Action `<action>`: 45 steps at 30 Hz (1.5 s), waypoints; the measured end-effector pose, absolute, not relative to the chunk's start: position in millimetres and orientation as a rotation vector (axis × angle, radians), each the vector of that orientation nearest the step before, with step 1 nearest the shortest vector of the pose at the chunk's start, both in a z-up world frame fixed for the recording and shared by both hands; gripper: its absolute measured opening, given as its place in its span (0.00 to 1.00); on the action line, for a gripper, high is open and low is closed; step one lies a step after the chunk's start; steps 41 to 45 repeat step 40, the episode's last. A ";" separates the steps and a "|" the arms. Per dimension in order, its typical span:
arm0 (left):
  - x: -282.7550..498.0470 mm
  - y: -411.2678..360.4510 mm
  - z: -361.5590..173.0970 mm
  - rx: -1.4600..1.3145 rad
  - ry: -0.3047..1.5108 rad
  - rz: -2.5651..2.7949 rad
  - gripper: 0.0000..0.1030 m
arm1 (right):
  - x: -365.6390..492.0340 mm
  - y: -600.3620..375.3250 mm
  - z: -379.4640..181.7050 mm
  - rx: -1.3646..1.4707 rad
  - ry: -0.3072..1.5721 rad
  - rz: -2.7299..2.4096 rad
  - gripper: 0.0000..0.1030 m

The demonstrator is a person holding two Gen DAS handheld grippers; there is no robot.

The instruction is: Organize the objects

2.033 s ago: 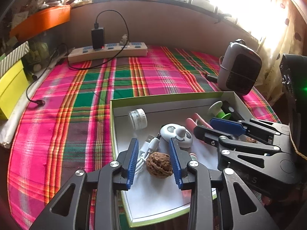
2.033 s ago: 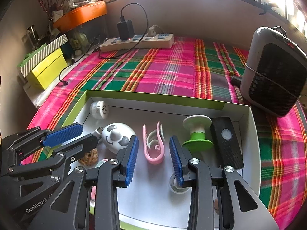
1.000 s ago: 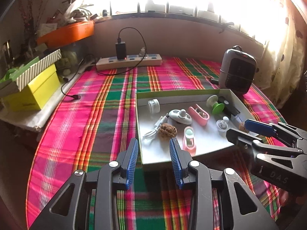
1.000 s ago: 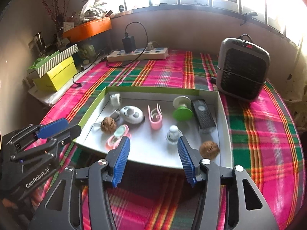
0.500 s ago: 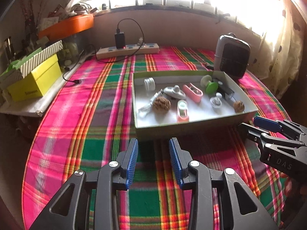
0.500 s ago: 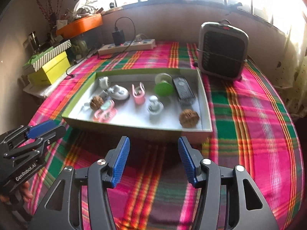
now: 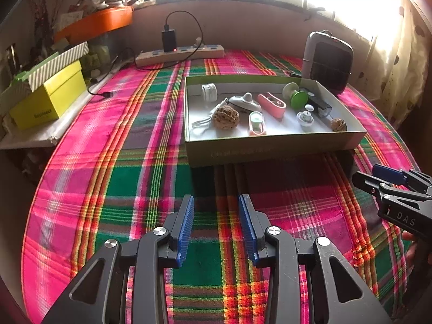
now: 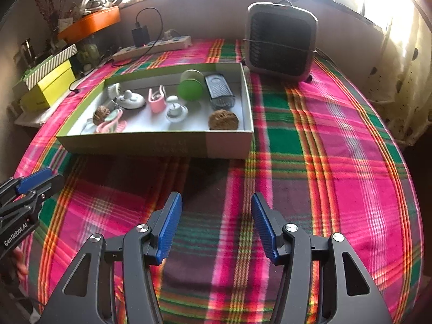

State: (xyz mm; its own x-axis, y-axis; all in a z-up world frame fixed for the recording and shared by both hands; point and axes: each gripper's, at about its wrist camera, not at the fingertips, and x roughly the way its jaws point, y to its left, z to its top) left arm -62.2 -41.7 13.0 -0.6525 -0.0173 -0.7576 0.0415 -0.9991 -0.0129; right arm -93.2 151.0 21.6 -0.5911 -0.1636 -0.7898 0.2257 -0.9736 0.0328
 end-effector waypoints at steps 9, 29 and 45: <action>-63.0 -36.5 4.6 1.324 0.037 -2.815 0.35 | -88.4 158.4 18.4 1.308 0.132 -2.652 0.60; -63.4 -36.1 4.7 1.309 0.036 -2.819 0.36 | -83.9 168.1 17.3 1.306 0.127 -2.675 0.69; -63.5 -35.9 4.7 1.309 0.036 -2.819 0.36 | -84.3 168.0 17.5 1.306 0.126 -2.675 0.69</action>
